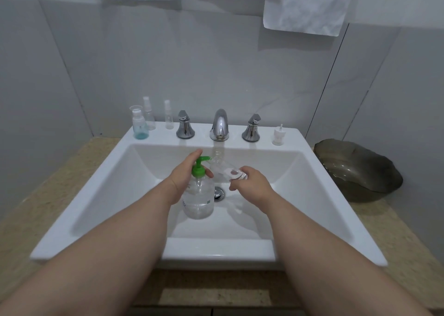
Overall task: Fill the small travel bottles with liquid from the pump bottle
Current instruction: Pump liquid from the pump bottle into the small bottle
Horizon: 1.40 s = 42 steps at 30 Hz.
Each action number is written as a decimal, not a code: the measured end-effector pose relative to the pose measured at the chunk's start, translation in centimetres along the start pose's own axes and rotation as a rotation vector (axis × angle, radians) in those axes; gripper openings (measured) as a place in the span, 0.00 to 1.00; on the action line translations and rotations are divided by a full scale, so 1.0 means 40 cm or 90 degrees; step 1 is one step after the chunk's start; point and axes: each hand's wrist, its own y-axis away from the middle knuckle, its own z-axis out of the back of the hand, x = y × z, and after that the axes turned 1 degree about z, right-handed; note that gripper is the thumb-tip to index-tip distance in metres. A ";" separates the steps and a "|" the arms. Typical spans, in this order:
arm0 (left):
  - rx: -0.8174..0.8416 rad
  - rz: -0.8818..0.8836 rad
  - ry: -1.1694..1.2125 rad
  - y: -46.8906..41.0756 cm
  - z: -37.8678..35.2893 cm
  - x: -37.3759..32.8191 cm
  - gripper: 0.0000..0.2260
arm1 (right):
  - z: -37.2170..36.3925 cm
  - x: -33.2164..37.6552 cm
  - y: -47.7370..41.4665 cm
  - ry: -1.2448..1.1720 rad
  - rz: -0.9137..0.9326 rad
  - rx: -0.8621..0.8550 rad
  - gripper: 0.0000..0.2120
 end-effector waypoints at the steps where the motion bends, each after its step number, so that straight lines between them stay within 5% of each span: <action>1: 0.012 0.003 0.002 0.000 0.005 0.002 0.32 | 0.000 0.000 -0.001 0.000 0.002 0.000 0.11; 34: -0.083 -0.046 0.000 0.005 0.011 -0.004 0.18 | -0.003 -0.016 -0.001 0.086 -0.010 0.047 0.07; 42: -0.101 -0.077 -0.068 -0.003 -0.010 -0.009 0.26 | -0.005 -0.015 -0.005 0.064 -0.017 0.045 0.13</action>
